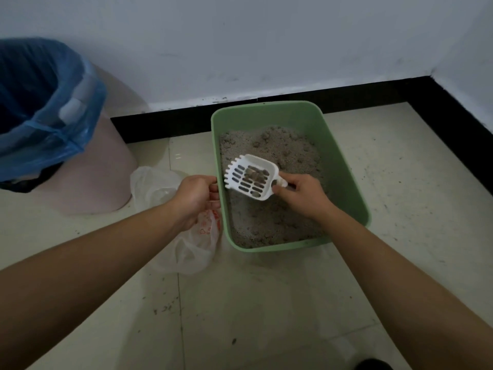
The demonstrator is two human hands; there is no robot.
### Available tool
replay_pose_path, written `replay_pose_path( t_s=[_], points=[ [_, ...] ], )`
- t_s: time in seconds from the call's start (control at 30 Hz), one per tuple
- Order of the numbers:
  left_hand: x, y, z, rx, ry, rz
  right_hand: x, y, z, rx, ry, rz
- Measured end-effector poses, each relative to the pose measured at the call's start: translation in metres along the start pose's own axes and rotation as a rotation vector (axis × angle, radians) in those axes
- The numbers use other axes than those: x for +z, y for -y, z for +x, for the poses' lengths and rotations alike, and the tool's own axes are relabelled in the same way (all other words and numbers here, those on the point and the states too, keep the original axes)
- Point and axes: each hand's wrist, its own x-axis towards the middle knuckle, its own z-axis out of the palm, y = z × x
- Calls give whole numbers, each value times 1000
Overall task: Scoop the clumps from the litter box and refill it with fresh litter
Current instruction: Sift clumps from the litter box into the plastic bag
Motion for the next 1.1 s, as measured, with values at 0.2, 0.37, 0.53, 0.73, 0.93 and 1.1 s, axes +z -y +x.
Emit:
replay_pose_path(
  t_s=[0.2, 0.37, 0.53, 0.73, 0.93, 1.1],
  points=[
    [-16, 3, 6, 66, -100, 135, -2, 7, 1, -2, -2, 5],
    [-51, 15, 9, 269, -501, 570, -3, 33, 3, -37, -91, 57],
    [-83, 21, 1, 221, -662, 825, 5, 76, -2, -95, -153, 173],
    [-111, 46, -6, -34, -440, 755, 52, 113, -27, -449, -90, -650],
    [-123, 52, -20, 1, -384, 695, 85, 117, -38, -780, 32, -1193],
    [-125, 51, -22, 1, -363, 661, 75, 128, -31, -743, 39, -1154]
  ],
)
